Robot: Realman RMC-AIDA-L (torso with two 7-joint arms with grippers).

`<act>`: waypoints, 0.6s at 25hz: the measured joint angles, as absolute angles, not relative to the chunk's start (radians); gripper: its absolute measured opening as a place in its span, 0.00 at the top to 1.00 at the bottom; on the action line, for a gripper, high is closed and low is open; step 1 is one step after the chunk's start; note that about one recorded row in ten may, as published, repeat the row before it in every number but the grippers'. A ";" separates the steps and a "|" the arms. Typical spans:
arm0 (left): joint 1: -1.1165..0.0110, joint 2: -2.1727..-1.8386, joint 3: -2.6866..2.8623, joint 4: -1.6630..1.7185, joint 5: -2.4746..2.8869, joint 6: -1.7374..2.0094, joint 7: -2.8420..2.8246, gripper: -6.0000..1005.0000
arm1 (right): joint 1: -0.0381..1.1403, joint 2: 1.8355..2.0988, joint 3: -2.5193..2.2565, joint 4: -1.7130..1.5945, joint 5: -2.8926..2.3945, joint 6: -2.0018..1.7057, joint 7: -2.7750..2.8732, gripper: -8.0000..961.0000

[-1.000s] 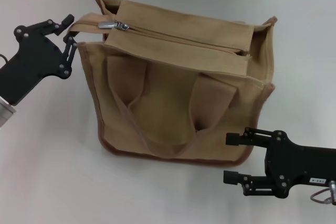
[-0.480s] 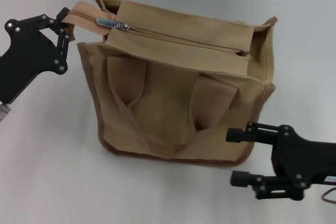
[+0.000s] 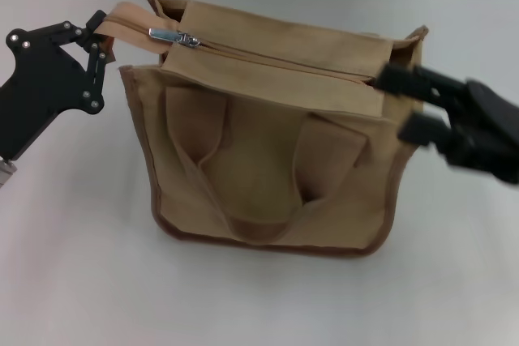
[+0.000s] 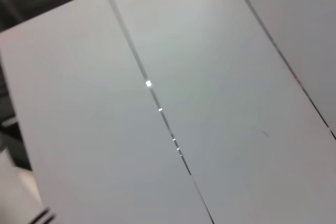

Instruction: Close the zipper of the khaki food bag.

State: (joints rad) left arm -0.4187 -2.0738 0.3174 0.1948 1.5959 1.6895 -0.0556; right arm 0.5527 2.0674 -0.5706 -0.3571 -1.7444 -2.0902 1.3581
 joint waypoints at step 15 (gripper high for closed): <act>-0.422 -2.074 0.318 0.195 1.586 1.689 -0.057 0.98 | 0.821 2.030 -0.593 -0.398 -1.735 -1.843 2.064 0.19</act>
State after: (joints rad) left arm -0.4222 -2.0739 0.3175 0.1948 1.5865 1.6893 -0.0572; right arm 0.8214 2.0297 -0.5926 -0.3982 -1.7352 -1.8429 2.0638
